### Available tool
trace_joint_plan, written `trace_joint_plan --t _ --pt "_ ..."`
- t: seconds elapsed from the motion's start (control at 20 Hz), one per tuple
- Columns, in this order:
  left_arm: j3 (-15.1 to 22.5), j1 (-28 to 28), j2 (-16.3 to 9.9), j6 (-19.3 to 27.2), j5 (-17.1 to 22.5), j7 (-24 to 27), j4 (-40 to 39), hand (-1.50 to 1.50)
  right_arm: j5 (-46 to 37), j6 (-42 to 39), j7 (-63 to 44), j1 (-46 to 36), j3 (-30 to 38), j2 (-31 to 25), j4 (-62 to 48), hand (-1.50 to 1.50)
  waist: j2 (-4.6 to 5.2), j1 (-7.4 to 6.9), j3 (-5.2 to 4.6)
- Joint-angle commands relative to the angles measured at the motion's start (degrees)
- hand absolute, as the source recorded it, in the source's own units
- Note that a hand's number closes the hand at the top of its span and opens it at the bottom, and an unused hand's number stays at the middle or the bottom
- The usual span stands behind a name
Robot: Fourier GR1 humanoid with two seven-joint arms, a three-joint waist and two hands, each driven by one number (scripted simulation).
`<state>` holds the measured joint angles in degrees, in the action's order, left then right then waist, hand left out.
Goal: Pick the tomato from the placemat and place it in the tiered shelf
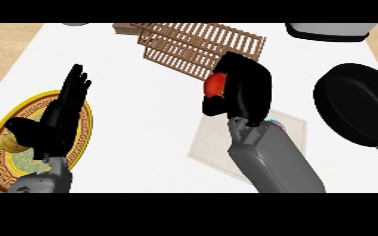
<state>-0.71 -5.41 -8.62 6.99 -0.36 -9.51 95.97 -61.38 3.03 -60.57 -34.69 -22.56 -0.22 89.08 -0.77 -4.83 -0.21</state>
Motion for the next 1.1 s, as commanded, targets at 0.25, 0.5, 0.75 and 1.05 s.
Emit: trace_joint_plan --t 0.25,0.5,0.75,1.05 --pt "0.5 -2.4 0.7 0.7 -0.5 -1.2 -1.0 0.0 -6.4 1.1 -24.4 -15.7 -3.5 0.2 -1.7 1.5 -0.25 0.12 -0.14" --pt "0.9 -2.3 0.5 0.0 -0.6 -0.9 -0.9 0.0 -8.3 3.6 -24.6 -20.7 -0.5 0.2 -7.7 1.5 0.48 -0.34 -0.06" --pt "-0.2 -2.0 0.6 0.4 -0.1 0.2 -1.2 0.0 -8.9 4.6 -24.6 -24.3 3.0 0.2 -11.3 1.5 0.64 0.03 -0.02" --pt "0.6 -3.0 1.7 1.4 -1.0 -0.1 -2.1 0.0 -10.5 9.8 -24.6 -28.0 5.1 0.2 -19.0 1.5 1.25 -0.14 0.03"
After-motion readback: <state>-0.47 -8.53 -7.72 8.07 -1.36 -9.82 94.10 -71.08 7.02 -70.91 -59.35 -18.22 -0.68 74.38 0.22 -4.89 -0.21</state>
